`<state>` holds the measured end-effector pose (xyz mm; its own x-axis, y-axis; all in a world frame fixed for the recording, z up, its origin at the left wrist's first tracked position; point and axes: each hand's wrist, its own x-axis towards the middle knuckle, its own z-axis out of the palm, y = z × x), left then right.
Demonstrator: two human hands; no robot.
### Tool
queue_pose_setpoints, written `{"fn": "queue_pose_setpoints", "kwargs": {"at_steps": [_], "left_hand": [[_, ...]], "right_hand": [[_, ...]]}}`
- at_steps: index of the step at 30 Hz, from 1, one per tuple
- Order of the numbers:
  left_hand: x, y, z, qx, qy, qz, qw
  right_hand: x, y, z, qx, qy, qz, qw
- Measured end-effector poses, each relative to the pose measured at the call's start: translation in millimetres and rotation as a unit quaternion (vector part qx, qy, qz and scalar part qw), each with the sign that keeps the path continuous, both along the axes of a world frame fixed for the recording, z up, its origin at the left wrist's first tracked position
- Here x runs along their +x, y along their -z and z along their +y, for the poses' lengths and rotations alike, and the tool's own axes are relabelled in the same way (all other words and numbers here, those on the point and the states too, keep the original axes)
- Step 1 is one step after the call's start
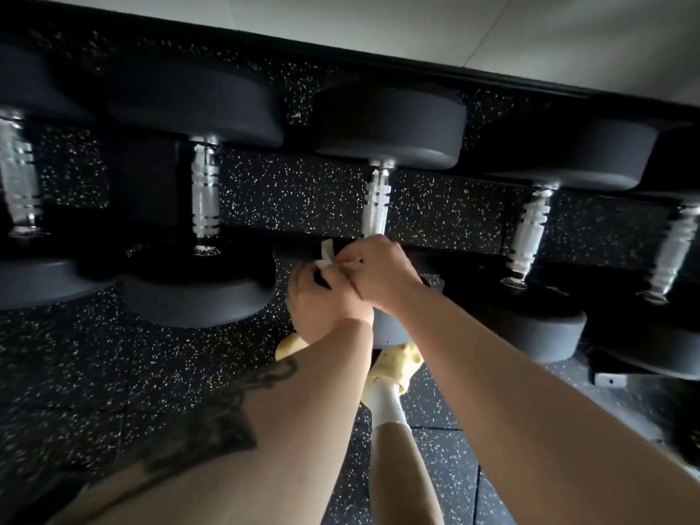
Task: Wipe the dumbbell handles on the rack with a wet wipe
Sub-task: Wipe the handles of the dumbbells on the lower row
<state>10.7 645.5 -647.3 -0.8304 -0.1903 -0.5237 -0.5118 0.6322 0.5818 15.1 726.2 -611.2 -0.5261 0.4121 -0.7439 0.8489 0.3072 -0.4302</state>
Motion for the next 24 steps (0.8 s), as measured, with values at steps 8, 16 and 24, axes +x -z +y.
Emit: {"fn": "queue_pose_setpoints", "kwargs": {"at_steps": [8, 16, 24], "left_hand": [[2, 0, 0, 0.013, 0.001, 0.009, 1.0], [2, 1, 1, 0.015, -0.007, 0.016, 1.0], [3, 6, 0, 0.021, -0.013, 0.033, 0.999]], "right_hand": [[-15, -17, 8, 0.201, -0.297, -0.04, 0.933], [7, -2, 52, 0.367, 0.109, 0.279, 0.881], [9, 28, 41, 0.16, 0.203, 0.132, 0.957]]}}
